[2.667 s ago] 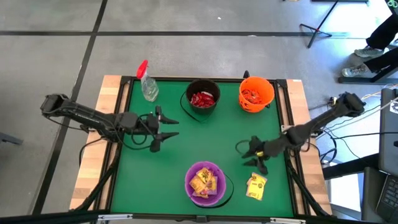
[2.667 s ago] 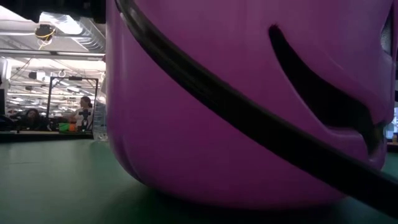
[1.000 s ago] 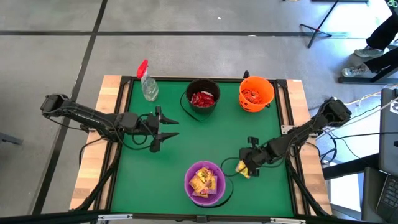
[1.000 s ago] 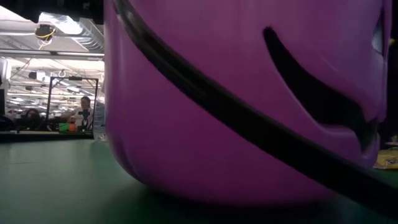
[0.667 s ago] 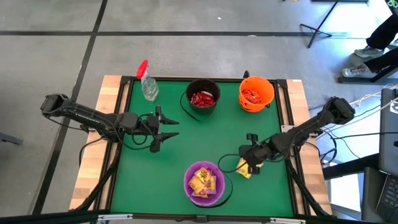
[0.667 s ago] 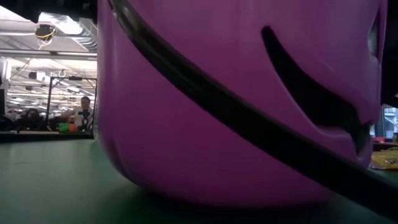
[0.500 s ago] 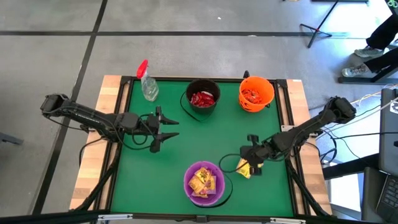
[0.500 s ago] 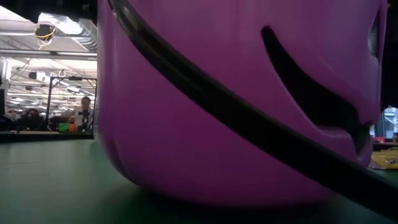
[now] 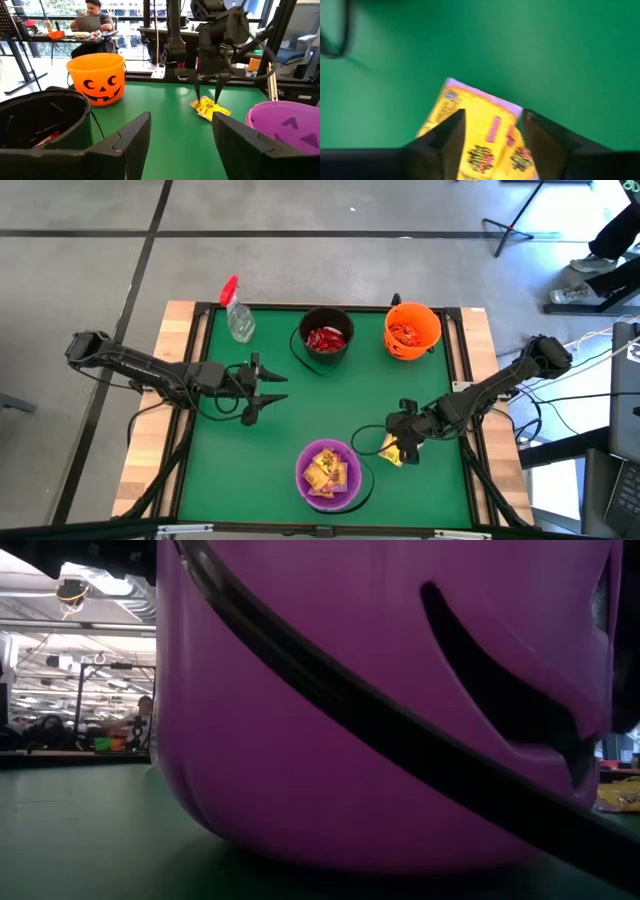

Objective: Organize candy in baskets
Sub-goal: Put the bottom yellow candy pack into the purple bucket

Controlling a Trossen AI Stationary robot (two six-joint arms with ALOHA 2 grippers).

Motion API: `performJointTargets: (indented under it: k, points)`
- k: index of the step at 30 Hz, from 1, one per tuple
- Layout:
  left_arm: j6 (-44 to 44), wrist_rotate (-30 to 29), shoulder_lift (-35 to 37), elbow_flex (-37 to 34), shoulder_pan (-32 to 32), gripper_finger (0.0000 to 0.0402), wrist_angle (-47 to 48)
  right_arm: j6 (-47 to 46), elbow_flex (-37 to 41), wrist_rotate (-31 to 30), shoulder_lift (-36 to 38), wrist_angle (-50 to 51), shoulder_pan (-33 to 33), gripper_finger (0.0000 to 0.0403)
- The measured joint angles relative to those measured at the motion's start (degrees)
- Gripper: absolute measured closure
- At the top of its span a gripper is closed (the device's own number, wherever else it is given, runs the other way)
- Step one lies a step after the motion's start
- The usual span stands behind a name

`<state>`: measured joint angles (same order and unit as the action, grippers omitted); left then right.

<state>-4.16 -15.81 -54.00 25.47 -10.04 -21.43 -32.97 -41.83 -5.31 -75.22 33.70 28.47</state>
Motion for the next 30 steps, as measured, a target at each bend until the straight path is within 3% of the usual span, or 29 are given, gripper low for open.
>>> performJointTargets:
  k: [5, 11, 25, 30]
  points:
    - [0.0, 0.0, 0.0, 0.0, 0.0, 0.0202, 0.0, -4.8, 4.2, 0.0, 0.0, -2.2, 0.0, 0.0150]
    - [0.0, 0.0, 0.0, 0.0, 0.0, 0.0202, 0.0, -7.1, 8.7, 0.5, 0.0, -11.9, 0.0, 0.0140]
    - [-0.4, 0.0, 0.0, 0.0, 0.0, 0.0201, 0.0, -5.9, 12.3, -3.2, -3.7, -15.7, 0.0, 0.0214]
    - [-0.4, 0.0, 0.0, 0.0, 0.0, 0.0201, 0.0, -4.0, 12.4, -3.2, -3.8, -16.0, 0.0, 0.0267]
